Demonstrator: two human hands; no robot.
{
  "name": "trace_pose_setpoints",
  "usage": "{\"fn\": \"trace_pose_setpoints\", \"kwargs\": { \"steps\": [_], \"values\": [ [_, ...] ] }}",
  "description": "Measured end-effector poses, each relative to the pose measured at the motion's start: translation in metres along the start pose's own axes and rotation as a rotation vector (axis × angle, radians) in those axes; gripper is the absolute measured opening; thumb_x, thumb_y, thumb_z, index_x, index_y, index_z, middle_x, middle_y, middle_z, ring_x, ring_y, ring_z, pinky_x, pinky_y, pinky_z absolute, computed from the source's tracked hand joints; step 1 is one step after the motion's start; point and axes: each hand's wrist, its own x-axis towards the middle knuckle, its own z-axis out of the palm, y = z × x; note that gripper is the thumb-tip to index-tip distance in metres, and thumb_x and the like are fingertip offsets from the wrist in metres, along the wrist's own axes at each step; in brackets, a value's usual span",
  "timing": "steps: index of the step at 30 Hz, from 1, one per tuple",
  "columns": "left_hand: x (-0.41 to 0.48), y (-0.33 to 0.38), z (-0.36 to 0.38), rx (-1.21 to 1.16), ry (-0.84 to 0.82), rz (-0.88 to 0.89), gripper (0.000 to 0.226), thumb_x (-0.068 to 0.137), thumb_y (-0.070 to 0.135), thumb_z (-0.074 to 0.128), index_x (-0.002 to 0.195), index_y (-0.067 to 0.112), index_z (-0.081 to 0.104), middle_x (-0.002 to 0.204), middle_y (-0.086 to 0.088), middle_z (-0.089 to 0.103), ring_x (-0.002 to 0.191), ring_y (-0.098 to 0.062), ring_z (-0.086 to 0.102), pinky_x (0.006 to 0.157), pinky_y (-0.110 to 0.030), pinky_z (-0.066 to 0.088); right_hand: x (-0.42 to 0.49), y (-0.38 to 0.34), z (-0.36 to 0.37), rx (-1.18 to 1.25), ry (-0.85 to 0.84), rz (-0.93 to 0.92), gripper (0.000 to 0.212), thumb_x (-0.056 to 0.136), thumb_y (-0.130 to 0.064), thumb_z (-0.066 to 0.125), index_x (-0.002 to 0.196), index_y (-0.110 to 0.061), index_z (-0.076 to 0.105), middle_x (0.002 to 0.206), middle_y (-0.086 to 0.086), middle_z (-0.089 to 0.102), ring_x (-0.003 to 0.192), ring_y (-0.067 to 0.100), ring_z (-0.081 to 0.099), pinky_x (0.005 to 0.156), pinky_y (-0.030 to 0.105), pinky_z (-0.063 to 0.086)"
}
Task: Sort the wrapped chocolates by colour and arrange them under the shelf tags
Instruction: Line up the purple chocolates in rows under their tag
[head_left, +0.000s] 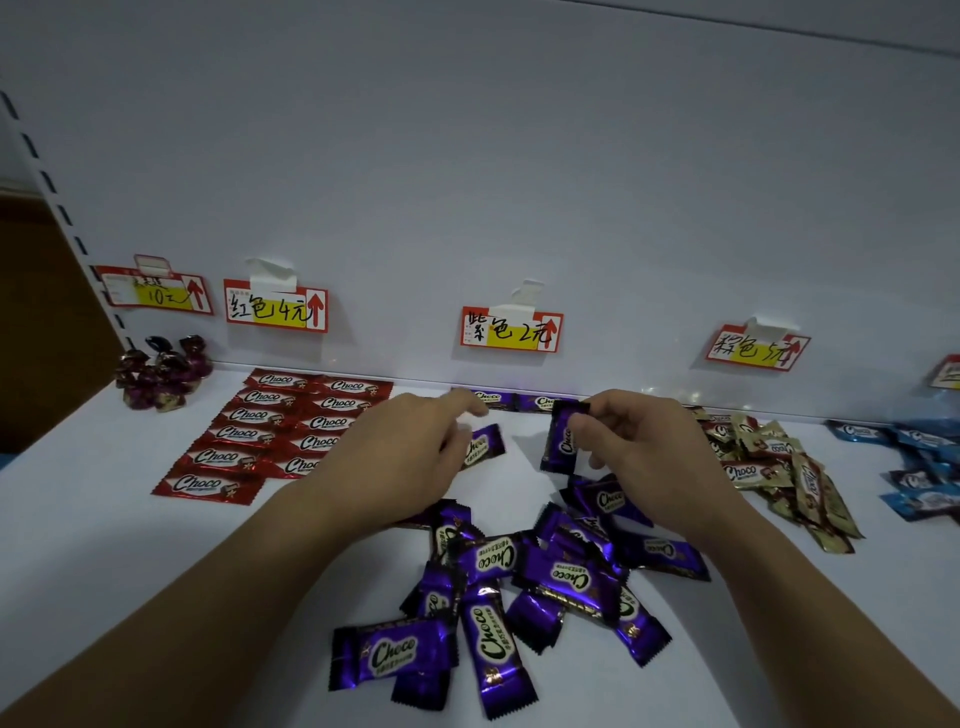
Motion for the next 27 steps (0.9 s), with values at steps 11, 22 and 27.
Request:
{"fn": "trace_pose_setpoints", "kwargs": {
  "steps": [11, 22, 27],
  "values": [
    [-0.001, -0.006, 0.004, -0.072, -0.048, -0.052, 0.023, 0.098, 0.027, 0.049, 0.120, 0.032, 0.053, 0.060, 0.006, 0.056, 0.056, -0.007, 0.052, 0.055, -0.018, 0.040, 0.001, 0.001, -0.003, 0.081, 0.011, 0.038, 0.009, 0.092, -0.023, 0.062, 0.086, -0.020, 0.068, 0.068, -0.003, 0.069, 0.060, 0.007, 0.062, 0.062, 0.027, 0.051],
    [-0.002, -0.008, -0.006, 0.083, 0.008, 0.076, 0.020, 0.090, 0.049, 0.054, 0.105, 0.038, 0.061, 0.093, 0.019, 0.051, 0.077, 0.001, 0.046, 0.070, -0.022, 0.035, 0.000, -0.003, -0.006, 0.218, -0.002, 0.026, 0.014, 0.088, -0.013, 0.065, 0.076, -0.020, 0.069, 0.057, -0.002, 0.053, 0.050, 0.010, 0.045, 0.055, 0.026, 0.040],
    [-0.004, -0.005, -0.003, 0.148, -0.136, 0.090, 0.028, 0.094, 0.037, 0.053, 0.122, 0.038, 0.058, 0.114, 0.019, 0.054, 0.104, -0.003, 0.046, 0.092, -0.028, 0.042, -0.003, -0.005, -0.006, 0.259, -0.097, 0.053, 0.020, 0.092, -0.024, 0.058, 0.080, -0.011, 0.068, 0.061, 0.000, 0.065, 0.056, 0.013, 0.060, 0.058, 0.027, 0.048]
  ]
}}
